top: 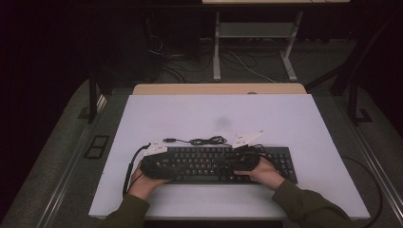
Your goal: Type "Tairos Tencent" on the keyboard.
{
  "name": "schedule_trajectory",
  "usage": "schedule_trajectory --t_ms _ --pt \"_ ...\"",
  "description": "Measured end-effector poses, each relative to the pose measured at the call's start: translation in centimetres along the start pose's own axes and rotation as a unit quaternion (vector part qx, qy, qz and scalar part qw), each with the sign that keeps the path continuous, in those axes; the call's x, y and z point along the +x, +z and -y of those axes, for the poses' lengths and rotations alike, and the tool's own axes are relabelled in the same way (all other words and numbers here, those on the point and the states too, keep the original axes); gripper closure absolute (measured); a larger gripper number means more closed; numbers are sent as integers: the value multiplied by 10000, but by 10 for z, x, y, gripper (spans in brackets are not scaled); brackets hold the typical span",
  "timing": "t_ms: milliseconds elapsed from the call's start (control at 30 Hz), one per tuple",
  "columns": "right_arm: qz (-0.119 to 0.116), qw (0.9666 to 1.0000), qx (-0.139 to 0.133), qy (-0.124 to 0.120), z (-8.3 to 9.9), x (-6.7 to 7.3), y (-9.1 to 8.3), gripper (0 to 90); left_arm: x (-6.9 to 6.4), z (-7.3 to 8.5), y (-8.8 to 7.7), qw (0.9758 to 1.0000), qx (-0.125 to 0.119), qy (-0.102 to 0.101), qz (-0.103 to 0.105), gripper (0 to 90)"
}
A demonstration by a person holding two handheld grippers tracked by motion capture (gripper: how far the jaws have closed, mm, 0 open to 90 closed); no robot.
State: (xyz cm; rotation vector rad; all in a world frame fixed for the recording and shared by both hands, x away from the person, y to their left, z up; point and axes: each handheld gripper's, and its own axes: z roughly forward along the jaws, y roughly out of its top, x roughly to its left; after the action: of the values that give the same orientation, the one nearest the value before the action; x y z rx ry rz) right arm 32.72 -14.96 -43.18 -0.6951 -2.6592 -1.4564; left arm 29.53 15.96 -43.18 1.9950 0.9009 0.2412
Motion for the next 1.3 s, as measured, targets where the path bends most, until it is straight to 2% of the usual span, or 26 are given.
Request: schedule_trajectory --t_ms 267,533,1033,1300 --pt "-199 9997 132 -97 -2 3 9 895 -2 3 -2 10000 -23 -21 -70 132" --pt "-298 9990 236 -213 -5 6 19 894 -4 5 -2 9999 11 -25 -113 24" --pt "-383 9976 448 -351 -8 10 32 894 -6 11 -6 9999 19 -37 -136 0" --pt "-365 9971 583 -336 -9 12 36 895 -6 11 -7 9999 30 -18 -130 0"
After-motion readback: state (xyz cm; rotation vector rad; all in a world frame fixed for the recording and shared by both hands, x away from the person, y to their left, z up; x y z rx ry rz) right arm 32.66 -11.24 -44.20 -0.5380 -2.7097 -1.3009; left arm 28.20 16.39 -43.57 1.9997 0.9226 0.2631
